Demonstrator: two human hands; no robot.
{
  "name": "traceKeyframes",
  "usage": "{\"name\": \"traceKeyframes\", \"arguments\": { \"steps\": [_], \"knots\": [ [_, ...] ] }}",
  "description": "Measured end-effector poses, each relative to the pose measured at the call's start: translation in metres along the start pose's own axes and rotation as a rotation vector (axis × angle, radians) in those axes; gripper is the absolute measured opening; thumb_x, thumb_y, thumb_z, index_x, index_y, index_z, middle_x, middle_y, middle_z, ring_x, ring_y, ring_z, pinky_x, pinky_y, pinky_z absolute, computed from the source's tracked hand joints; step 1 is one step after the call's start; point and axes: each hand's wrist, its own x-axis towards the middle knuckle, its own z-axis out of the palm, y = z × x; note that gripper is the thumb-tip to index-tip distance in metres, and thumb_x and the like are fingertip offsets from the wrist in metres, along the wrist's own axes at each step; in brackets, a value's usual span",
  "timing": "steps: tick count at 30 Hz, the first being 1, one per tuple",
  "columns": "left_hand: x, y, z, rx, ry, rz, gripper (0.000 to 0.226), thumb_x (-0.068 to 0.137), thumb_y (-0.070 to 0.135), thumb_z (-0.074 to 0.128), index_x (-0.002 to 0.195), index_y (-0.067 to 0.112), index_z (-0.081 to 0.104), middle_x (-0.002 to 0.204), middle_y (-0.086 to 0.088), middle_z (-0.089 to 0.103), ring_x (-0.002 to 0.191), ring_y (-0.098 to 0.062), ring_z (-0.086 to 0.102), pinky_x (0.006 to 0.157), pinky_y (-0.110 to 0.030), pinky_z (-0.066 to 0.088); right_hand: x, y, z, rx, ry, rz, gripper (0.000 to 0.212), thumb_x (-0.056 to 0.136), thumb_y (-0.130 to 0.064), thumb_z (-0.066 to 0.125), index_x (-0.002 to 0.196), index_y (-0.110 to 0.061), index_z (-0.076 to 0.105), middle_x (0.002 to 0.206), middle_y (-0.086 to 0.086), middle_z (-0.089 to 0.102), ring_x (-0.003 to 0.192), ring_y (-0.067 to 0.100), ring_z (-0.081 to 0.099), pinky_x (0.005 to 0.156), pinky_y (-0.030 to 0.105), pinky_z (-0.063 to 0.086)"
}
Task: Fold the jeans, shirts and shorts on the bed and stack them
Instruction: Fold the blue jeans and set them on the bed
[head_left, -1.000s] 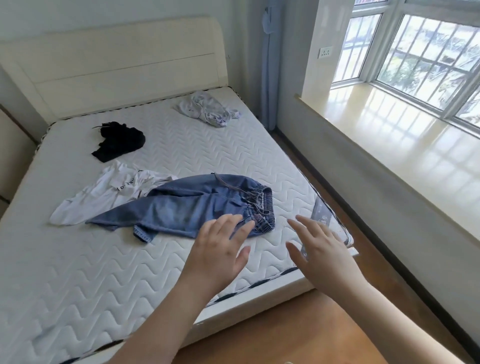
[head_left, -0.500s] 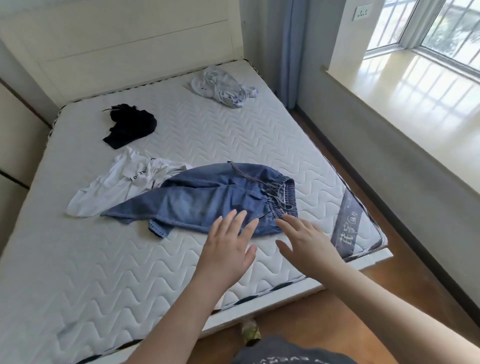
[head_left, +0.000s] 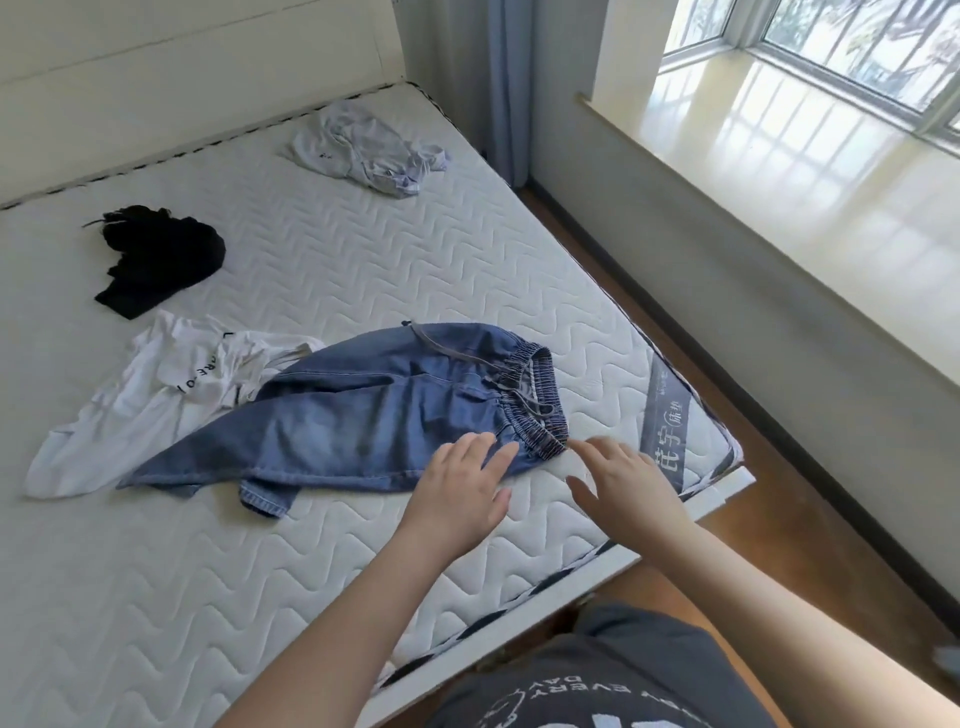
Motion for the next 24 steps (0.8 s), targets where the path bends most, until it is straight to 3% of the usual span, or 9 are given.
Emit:
{"name": "traceKeyframes", "arguments": {
  "steps": [2, 10, 15, 20, 24],
  "knots": [
    [0.016, 0.004, 0.005, -0.012, -0.013, 0.0, 0.053, 0.09, 0.036, 0.055, 0.139, 0.016, 0.053, 0.134, -0.008, 0.055, 0.125, -0.028, 0.051, 0.099, -0.041, 0.042, 0.01, 0.012, 0.004, 0.001, -0.008, 0.009, 0.053, 0.099, -0.047, 0.04, 0.149, -0.028, 0.033, 0.143, -0.005, 0.043, 0.128, 0.021, 0.045, 0.102, 0.035, 0.036],
    [0.082, 0.013, 0.031, -0.032, -0.134, -0.053, 0.052, 0.091, 0.035, 0.055, 0.139, 0.016, 0.052, 0.139, -0.008, 0.053, 0.131, -0.026, 0.047, 0.101, -0.041, 0.041, 0.07, 0.062, 0.031, 0.063, -0.14, 0.001, 0.052, 0.099, -0.045, 0.039, 0.147, -0.025, 0.035, 0.14, -0.001, 0.046, 0.126, 0.025, 0.047, 0.099, 0.037, 0.039],
    [0.12, 0.008, 0.051, -0.045, -0.182, -0.096, 0.054, 0.088, 0.04, 0.056, 0.137, 0.017, 0.054, 0.135, -0.007, 0.055, 0.128, -0.026, 0.049, 0.099, -0.041, 0.042, 0.124, 0.081, 0.057, 0.201, -0.207, 0.025, 0.05, 0.097, -0.041, 0.044, 0.143, -0.024, 0.037, 0.126, 0.007, 0.054, 0.112, 0.031, 0.056, 0.086, 0.04, 0.046],
    [0.144, -0.005, 0.081, -0.045, -0.258, -0.135, 0.058, 0.092, 0.039, 0.049, 0.146, 0.02, 0.043, 0.142, -0.005, 0.047, 0.133, -0.024, 0.041, 0.103, -0.039, 0.036, 0.172, 0.085, 0.097, 0.265, -0.354, 0.044, 0.045, 0.097, -0.039, 0.043, 0.139, -0.022, 0.039, 0.127, 0.009, 0.058, 0.109, 0.034, 0.059, 0.084, 0.042, 0.05],
    [0.16, -0.014, 0.106, -0.053, -0.319, -0.185, 0.062, 0.094, 0.04, 0.046, 0.152, 0.024, 0.031, 0.146, -0.002, 0.041, 0.137, -0.021, 0.035, 0.105, -0.037, 0.033, 0.203, 0.088, 0.134, 0.284, -0.469, 0.095, 0.038, 0.096, -0.035, 0.043, 0.129, -0.018, 0.044, 0.117, 0.014, 0.062, 0.104, 0.034, 0.06, 0.07, 0.036, 0.04]
  ]
}}
